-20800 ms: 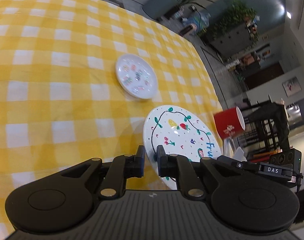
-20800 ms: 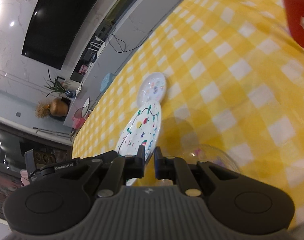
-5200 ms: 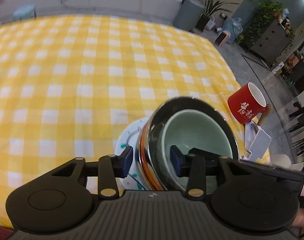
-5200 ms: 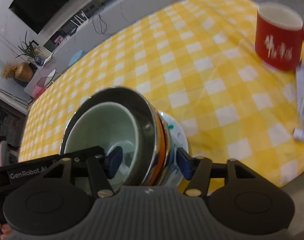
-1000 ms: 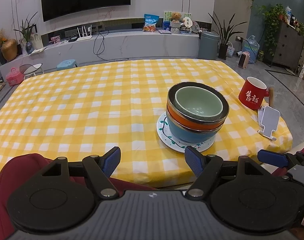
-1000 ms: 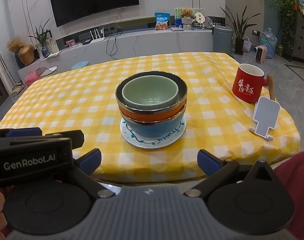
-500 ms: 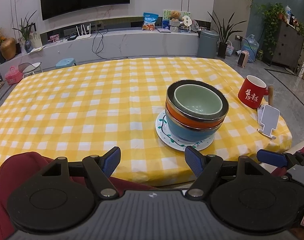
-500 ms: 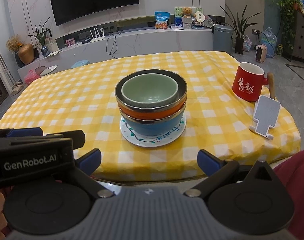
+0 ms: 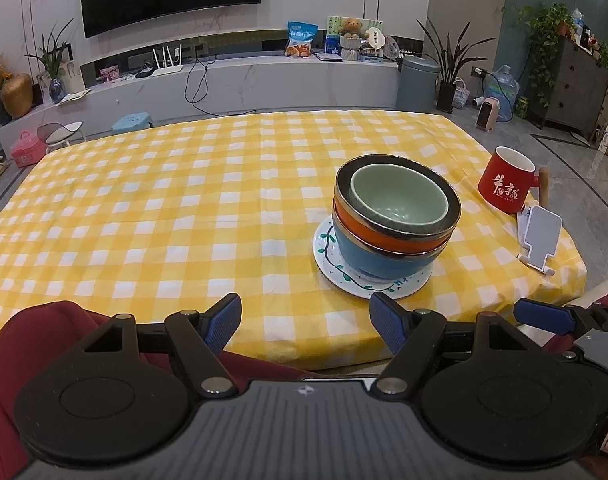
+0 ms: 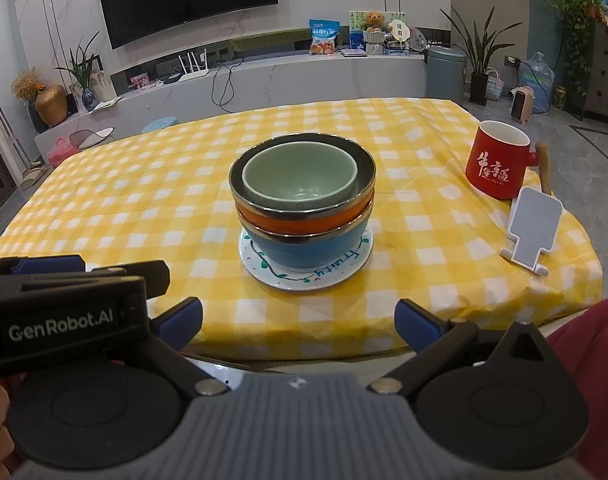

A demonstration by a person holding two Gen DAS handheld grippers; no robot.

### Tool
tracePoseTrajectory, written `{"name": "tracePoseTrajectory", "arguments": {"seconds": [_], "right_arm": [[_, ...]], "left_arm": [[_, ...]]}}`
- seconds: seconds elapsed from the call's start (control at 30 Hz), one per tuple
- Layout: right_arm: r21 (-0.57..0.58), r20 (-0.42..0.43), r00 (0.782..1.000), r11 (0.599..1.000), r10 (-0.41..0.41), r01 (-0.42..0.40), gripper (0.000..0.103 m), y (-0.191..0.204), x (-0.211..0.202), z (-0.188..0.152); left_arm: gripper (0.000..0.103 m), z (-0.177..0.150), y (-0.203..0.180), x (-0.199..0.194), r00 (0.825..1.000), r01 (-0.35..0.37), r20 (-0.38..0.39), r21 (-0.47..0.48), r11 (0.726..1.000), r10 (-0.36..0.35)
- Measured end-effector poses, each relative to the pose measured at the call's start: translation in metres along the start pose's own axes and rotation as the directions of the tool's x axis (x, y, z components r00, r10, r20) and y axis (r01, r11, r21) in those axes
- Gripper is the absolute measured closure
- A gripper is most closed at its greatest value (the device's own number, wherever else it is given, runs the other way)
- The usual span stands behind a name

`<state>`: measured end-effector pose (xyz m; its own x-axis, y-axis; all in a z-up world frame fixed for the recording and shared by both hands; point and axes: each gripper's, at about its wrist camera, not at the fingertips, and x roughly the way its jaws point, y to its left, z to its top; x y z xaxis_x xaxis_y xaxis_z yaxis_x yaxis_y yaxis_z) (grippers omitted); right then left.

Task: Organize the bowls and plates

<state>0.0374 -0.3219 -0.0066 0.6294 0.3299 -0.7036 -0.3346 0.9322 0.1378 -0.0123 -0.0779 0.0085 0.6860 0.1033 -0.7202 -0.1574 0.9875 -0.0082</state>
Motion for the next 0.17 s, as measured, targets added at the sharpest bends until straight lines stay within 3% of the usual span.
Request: {"name": "tracePoseTrajectory", "arguments": {"seconds": [0.17], "right_arm": [[0.000,-0.004,1.000,1.000,0.001,-0.001,0.003,-0.0003,0.0021,-0.0004]], "left_arm": [[0.017,-0.0005,0.0006,0.0006,1.000,0.000,-0.002,-0.002,1.000,0.000]]}}
